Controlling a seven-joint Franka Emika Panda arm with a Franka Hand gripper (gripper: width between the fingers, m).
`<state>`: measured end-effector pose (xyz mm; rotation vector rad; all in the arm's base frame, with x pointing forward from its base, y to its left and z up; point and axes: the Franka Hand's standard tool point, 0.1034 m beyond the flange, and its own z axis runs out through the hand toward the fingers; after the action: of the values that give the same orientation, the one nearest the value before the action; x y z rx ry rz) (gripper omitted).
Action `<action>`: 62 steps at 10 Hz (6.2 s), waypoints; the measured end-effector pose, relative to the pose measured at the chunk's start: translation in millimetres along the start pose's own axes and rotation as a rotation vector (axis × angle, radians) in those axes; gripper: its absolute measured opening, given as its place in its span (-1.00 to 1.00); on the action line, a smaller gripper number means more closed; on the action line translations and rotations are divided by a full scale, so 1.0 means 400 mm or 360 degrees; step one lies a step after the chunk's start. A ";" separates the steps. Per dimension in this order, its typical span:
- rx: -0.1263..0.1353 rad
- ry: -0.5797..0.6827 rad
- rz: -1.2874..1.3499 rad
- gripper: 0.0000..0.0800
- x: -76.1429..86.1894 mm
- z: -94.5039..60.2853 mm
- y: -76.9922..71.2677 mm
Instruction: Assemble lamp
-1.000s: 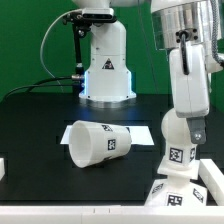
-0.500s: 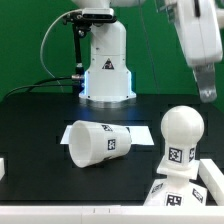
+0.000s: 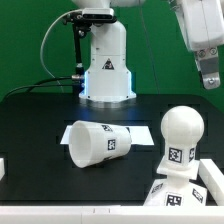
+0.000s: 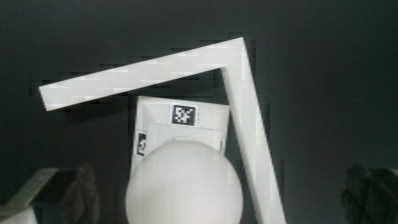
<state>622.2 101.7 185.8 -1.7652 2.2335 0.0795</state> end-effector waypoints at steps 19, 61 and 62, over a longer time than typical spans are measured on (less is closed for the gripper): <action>-0.0432 0.0090 -0.2212 0.75 0.032 0.041 0.248; -0.1741 0.0922 -0.3594 0.75 0.419 0.182 0.430; -0.1726 0.0915 -0.3600 0.75 0.418 0.188 0.431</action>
Offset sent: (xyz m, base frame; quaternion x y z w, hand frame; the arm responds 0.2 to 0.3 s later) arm -0.0534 0.0149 0.0004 -0.0593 -0.0148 -0.1032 0.9928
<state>436.8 3.3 46.8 -3.6710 -1.1514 0.2747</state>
